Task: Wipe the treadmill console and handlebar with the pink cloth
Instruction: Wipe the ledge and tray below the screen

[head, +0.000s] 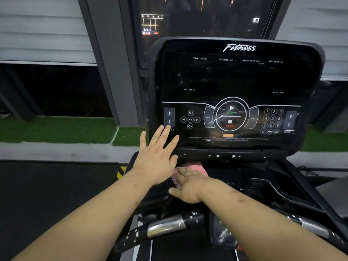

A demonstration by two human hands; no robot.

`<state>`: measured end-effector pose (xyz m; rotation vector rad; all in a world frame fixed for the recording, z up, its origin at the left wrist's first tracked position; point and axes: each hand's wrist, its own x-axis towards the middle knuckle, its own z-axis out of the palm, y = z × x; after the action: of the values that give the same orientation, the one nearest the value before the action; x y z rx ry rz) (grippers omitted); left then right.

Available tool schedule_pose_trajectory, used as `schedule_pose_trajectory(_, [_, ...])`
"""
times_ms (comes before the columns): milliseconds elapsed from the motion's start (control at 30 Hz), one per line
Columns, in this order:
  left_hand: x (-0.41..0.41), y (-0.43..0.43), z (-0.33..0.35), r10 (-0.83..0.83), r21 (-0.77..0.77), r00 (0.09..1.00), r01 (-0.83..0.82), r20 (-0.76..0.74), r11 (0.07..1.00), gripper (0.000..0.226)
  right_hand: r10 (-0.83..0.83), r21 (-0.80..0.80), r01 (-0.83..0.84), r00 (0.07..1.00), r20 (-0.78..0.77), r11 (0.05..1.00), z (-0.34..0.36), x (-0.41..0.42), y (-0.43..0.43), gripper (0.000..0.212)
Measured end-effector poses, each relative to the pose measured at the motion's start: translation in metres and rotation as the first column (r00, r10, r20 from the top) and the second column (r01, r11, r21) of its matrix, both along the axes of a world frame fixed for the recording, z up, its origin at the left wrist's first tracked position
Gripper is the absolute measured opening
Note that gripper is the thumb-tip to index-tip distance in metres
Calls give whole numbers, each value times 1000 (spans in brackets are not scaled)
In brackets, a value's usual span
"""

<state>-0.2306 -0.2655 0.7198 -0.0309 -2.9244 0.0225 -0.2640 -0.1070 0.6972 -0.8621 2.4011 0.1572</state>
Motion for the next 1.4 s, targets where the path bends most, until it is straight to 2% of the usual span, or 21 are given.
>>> schedule_pose_trajectory(300, [0,3,1,12,24,1000,-13,7,1000,64,-59,31,59,998,19,998,1,-5,23,85])
schedule_pose_trajectory(567, [1,3,1,16,23,1000,-16,20,1000,64,15,17,-15,1000,6,1000,-5,-3,-8,83])
schedule_pose_trajectory(733, [1,2,0,15,15,1000,-15,15,1000,64,59,44,-61,997,50,997,6,-13,17,71])
schedule_pose_trajectory(867, [1,4,0,28,18,999,-28,24,999,64,91,51,-94,993,71,994,17,-15,47,86])
schedule_pose_trajectory(933, [2,7,0,34,24,999,-35,25,999,64,112,36,-117,988,103,993,19,-13,58,87])
schedule_pose_trajectory(1033, [2,9,0,39,36,999,-40,21,999,64,101,-14,-100,983,156,995,17,-16,71,80])
schedule_pose_trajectory(1133, [1,9,0,41,32,999,-42,20,999,64,59,-45,-52,986,159,998,11,-18,72,57])
schedule_pose_trajectory(1167, [1,9,1,43,33,999,-44,16,999,64,44,-39,-38,987,153,999,10,-17,69,56])
schedule_pose_trajectory(1400, [3,8,3,38,44,999,-39,24,998,64,-20,10,19,997,75,1000,4,-11,29,81])
